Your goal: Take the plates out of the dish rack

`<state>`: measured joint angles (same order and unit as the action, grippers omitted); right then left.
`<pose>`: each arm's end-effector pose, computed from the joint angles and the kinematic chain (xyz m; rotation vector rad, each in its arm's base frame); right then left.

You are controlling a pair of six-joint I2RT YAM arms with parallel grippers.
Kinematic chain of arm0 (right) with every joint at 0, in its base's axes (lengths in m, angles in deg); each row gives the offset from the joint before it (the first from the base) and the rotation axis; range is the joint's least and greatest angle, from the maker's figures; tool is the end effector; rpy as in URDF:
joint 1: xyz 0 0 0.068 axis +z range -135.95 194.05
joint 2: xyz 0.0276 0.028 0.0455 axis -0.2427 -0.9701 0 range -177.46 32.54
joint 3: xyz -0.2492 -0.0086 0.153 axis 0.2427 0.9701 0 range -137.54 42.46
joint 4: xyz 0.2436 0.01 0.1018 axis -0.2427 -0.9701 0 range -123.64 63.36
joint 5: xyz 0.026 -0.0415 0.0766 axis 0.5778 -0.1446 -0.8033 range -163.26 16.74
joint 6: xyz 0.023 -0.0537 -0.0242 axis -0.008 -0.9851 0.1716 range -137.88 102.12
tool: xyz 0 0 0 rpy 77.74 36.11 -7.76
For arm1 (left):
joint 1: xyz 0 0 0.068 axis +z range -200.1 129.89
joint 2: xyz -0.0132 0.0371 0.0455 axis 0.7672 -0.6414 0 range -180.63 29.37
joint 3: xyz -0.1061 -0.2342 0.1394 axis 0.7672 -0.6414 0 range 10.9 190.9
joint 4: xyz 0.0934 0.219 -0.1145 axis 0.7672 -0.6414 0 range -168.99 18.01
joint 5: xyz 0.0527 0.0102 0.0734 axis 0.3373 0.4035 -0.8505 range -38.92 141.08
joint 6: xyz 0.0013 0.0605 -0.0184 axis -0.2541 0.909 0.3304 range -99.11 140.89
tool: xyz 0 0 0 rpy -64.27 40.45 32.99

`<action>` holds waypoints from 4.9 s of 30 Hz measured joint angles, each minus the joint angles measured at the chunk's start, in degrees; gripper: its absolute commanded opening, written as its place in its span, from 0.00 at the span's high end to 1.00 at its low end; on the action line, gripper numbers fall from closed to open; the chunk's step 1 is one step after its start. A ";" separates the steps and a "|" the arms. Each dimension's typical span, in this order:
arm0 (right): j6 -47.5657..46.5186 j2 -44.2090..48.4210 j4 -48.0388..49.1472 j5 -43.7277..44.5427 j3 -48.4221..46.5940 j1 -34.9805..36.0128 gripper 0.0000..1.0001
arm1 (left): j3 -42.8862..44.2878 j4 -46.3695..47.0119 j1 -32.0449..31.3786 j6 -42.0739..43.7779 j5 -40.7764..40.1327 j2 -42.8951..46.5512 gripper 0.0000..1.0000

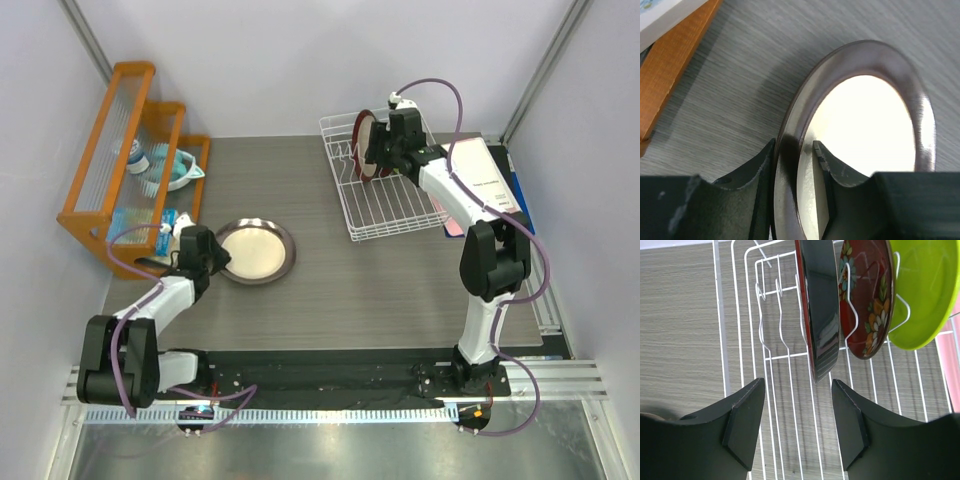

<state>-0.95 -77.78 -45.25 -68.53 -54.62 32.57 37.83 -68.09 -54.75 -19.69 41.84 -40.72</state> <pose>0.4544 0.1479 0.3172 0.0193 2.1372 0.2777 0.2394 -0.0116 0.1778 -0.7777 2.1184 -0.2428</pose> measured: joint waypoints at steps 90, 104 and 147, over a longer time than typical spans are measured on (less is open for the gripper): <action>6.62 29.14 -2.25 -1.68 24.30 14.08 0.99 | 0.39 6.36 -2.67 -1.70 22.14 12.55 0.01; 27.21 27.23 26.21 -19.76 39.67 16.28 0.99 | -5.44 19.67 -5.79 -7.26 28.24 10.29 0.01; 19.19 32.50 16.22 -11.80 31.34 16.57 0.32 | -4.76 2.73 -6.03 0.42 10.51 25.94 1.00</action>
<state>18.24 -45.28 -29.03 -80.33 -23.27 49.14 33.07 -65.36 -60.78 -19.28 52.36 -14.77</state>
